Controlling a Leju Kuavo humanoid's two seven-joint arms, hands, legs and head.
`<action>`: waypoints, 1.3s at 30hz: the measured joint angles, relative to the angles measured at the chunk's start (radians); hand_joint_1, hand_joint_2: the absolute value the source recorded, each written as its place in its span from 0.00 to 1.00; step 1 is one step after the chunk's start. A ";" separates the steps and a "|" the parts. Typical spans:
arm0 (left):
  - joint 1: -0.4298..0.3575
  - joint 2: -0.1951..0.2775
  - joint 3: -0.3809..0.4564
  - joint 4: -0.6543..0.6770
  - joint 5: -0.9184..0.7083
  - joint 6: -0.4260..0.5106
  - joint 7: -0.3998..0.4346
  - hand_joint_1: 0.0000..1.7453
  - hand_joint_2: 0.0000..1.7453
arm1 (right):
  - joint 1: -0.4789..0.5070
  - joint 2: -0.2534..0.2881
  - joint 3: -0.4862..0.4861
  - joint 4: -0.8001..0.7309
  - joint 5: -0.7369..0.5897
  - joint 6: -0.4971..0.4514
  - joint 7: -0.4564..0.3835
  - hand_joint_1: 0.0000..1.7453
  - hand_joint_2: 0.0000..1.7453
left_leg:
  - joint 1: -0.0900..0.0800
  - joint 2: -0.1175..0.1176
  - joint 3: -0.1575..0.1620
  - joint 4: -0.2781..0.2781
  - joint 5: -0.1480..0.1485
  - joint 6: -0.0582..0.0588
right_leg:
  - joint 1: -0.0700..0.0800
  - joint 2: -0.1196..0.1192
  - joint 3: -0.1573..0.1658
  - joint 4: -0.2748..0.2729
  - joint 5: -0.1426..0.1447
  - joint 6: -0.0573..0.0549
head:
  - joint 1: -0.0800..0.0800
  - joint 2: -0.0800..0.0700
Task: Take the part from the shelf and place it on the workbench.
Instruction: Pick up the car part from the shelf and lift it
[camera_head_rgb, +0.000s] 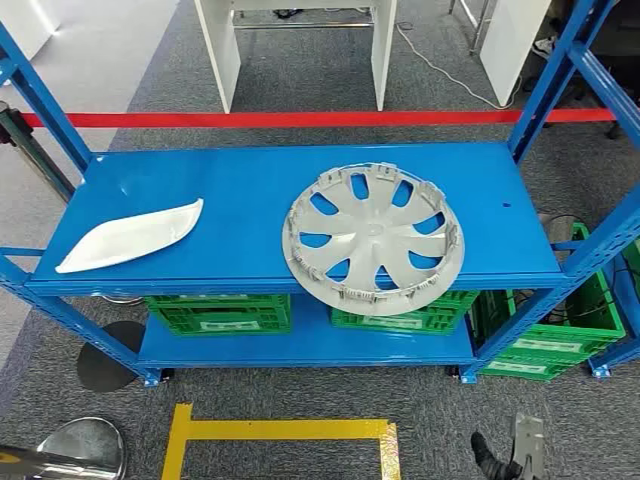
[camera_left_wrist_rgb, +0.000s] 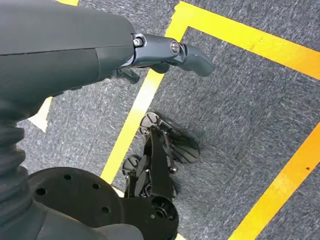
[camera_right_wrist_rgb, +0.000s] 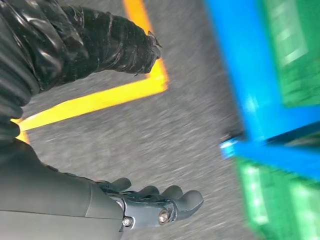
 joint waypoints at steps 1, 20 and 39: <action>0.000 0.000 -0.001 0.000 0.000 0.000 0.000 0.00 1.00 | 0.009 0.008 -0.029 -0.041 0.023 0.017 0.009 0.00 1.00 | 0.000 0.000 0.000 0.000 0.000 0.000 | 0.000 0.000 0.000 0.000 0.000 0.000 | 0.000 0.000; 0.000 -0.008 -0.024 0.007 0.001 0.000 0.002 0.00 1.00 | 0.136 0.171 -0.384 -0.782 0.225 0.266 0.005 0.00 1.00 | -0.001 0.000 0.000 0.000 0.000 0.000 | 0.000 0.000 0.000 0.000 0.000 0.000 | 0.000 0.000; -0.006 -0.006 -0.078 0.007 -0.035 -0.015 0.021 0.00 1.00 | 0.252 0.001 -0.034 -1.091 0.689 0.141 -0.008 0.00 1.00 | -0.001 0.000 0.000 0.001 -0.001 0.001 | 0.000 0.001 0.000 0.000 0.000 0.001 | 0.000 0.000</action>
